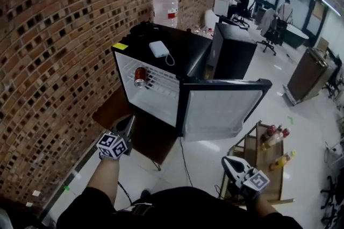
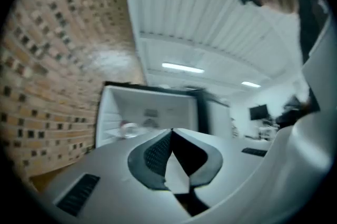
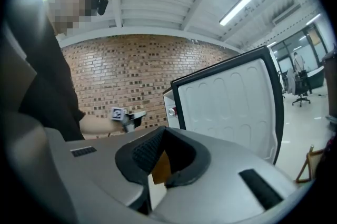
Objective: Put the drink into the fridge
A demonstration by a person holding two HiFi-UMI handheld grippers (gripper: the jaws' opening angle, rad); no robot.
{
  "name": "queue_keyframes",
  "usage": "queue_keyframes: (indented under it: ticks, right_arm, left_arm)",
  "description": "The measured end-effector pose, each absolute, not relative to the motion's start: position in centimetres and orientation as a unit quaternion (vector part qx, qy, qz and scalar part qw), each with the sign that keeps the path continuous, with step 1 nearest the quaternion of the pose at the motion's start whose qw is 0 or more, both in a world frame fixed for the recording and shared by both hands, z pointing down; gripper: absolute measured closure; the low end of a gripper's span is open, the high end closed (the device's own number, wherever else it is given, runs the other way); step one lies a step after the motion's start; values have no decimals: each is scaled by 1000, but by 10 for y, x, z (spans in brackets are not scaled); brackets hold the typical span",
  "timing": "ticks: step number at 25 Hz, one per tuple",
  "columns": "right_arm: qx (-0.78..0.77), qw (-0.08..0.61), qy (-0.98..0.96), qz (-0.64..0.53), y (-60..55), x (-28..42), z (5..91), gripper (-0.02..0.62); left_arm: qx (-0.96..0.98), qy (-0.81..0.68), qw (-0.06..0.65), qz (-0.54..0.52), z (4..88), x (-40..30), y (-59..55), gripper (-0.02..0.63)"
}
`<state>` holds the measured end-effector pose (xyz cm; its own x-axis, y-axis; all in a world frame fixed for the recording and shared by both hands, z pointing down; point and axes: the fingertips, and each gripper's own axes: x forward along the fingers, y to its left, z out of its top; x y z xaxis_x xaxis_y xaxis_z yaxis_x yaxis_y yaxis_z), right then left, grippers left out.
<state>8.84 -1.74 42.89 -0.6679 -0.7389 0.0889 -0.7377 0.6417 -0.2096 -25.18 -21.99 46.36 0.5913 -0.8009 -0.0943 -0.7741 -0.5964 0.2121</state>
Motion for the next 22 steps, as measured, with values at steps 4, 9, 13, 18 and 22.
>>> queue_keyframes:
  ticks: [4,9,13,18,22]
  right_arm:
    - [-443,-61,882,-148,-6,90,463,580]
    - [-465,-101,869,-138,0,76,456,580]
    - [-477,-91,863,-140,-5,80,457,580]
    - [-449,-64,883,-121,-39,66,451,580]
    - [-426,-54,897,-104,-63,63,444,580]
  left_arm:
    - [841,-496,164,-141,488,-292,-417,606]
    - [872,-462,131,-97,446,-241,-488,606]
    - [885,-442,121,-86,437,-224,-490,606]
    - [900,-405,96,-132,427,-228,-415,606]
    - [908,-394,84,-113,437,-234,-346,606]
